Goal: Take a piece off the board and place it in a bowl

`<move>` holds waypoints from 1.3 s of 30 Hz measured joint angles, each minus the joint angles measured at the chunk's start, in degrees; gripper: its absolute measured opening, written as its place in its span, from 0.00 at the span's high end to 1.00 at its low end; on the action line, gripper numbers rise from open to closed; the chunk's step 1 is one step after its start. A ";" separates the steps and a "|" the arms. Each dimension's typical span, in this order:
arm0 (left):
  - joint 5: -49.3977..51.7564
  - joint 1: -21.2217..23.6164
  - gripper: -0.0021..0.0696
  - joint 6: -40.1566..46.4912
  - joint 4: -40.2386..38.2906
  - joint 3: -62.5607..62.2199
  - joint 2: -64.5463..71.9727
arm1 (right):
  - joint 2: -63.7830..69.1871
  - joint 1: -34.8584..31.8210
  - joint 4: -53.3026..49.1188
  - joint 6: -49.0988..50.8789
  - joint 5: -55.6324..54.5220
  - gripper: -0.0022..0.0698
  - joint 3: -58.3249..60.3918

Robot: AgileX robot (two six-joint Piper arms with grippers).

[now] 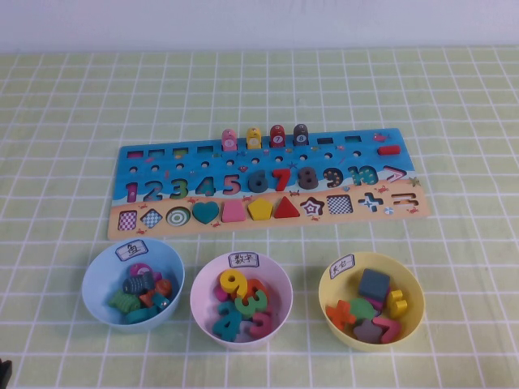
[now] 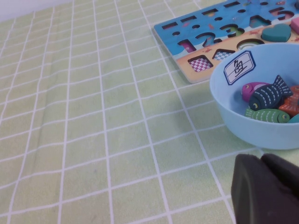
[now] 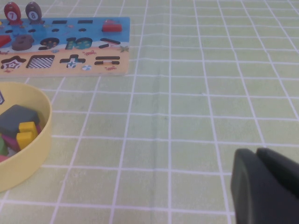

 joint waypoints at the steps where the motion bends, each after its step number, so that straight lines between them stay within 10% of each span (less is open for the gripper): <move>1: -0.12 0.00 0.98 0.00 0.00 0.00 0.00 | 0.00 0.00 0.00 0.00 0.00 0.99 0.00; 19: -4.98 0.00 0.98 -0.71 -2.29 0.00 0.00 | 0.00 0.00 0.00 0.00 0.00 0.99 0.00; 39: -29.72 0.00 0.98 -34.97 -13.29 0.00 0.00 | 0.00 0.00 0.00 0.00 0.00 0.99 0.00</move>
